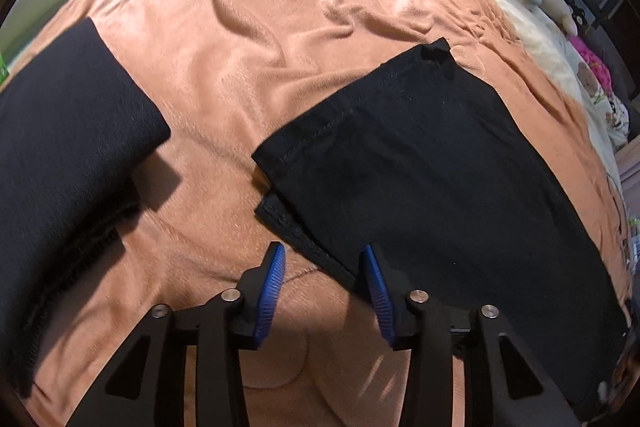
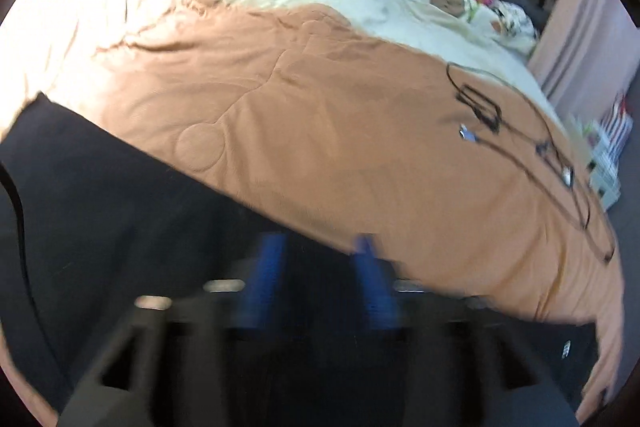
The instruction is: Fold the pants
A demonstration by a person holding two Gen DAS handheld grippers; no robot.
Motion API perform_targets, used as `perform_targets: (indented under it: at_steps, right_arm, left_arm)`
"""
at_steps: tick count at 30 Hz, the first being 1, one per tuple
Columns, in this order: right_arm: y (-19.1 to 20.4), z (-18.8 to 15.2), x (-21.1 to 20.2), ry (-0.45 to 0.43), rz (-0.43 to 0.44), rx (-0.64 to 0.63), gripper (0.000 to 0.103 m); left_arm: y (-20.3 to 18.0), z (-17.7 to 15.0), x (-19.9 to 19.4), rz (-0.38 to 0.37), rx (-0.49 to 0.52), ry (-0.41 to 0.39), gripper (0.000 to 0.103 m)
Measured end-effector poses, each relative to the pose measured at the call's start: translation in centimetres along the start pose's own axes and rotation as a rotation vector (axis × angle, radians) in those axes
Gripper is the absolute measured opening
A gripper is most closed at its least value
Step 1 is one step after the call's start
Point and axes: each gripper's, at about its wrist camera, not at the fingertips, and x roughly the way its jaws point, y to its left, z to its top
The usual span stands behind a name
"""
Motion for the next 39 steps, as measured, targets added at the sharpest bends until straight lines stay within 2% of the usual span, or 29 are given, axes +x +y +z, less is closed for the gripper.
perform_targets:
  at_steps: [3,6,9,13,18,22,28,30,35,39]
  right_arm:
    - [-2.9,-2.6,-3.0,-0.001,0.059,0.085,0.075]
    - [-6.6,-5.1,-6.3,-0.007,0.086,0.166,0.075]
    - [-9.1,-7.2,-9.0,-0.014,0.084,0.218,0.075]
    - [-11.3,-10.0,-13.2,-0.018,0.068,0.271,0.075]
    - [-13.5,-13.5,-17.5,-0.046,0.050,0.370,0.075]
    - [-15.2,-17.6,-20.6,-0.062,0.019,0.460,0.075]
    - [-18.2,-23.9,-22.5,-0.062,-0.035,0.643,0.075]
    - [-19.4,-25.7,-22.2,-0.059,-0.018,0.723,0.075]
    - [-20.9,-27.8,-20.9,-0.050,0.021,0.852,0.075]
    - [-21.8,-27.9,-18.6,-0.054,0.068,0.933,0.075]
  left_arm:
    - [-0.2,-0.1,0.2,-0.019,-0.031,0.012,0.052]
    - [-0.4,-0.1,0.4,-0.025,-0.076,0.016,0.052]
    - [-0.3,-0.5,0.2,-0.039,-0.139,0.015,0.052]
    - [-1.0,-1.2,0.4,-0.068,-0.158,0.036,0.052]
    - [-1.0,-1.3,0.6,-0.081,-0.187,0.018,0.052]
    - [-0.6,-0.9,0.8,-0.099,-0.213,0.008,0.052]
    - [-0.1,-0.5,1.0,-0.132,-0.239,-0.019,0.052]
    - [0.0,-0.5,1.0,-0.140,-0.242,-0.029,0.052]
    - [0.3,-0.5,1.1,-0.149,-0.252,-0.056,0.052]
    - [0.1,-0.6,1.0,-0.140,-0.233,-0.066,0.052]
